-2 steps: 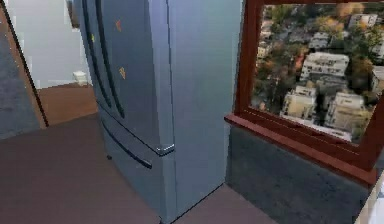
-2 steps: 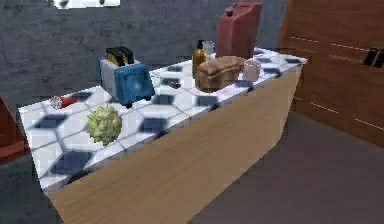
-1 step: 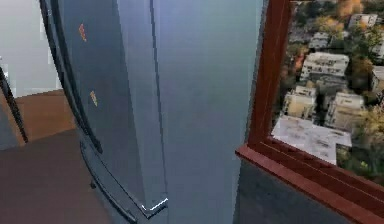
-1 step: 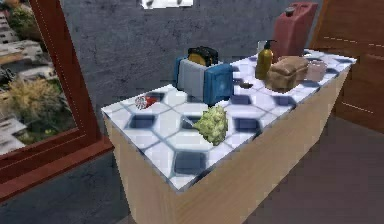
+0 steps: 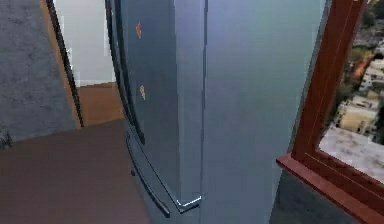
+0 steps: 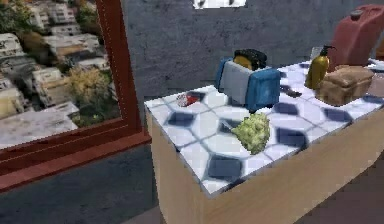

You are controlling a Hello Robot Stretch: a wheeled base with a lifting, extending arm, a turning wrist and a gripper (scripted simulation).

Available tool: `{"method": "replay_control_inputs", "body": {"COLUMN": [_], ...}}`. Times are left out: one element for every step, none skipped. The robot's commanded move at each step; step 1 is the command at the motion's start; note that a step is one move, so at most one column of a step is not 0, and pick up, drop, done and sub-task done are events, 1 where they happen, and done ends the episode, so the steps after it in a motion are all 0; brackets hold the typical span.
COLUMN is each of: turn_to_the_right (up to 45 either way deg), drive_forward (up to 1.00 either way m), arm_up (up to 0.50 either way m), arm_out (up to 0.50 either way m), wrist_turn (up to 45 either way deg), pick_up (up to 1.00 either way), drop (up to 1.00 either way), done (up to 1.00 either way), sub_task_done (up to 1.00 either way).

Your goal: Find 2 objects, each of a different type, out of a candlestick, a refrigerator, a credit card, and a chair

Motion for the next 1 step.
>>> {"method": "replay_control_inputs", "body": {"turn_to_the_right": [0.0], "drive_forward": [0.0], "arm_up": [0.0], "arm_out": [0.0], "wrist_turn": [0.0], "pick_up": [0.0], "drop": [0.0], "done": [0.0], "sub_task_done": [1.0]}}
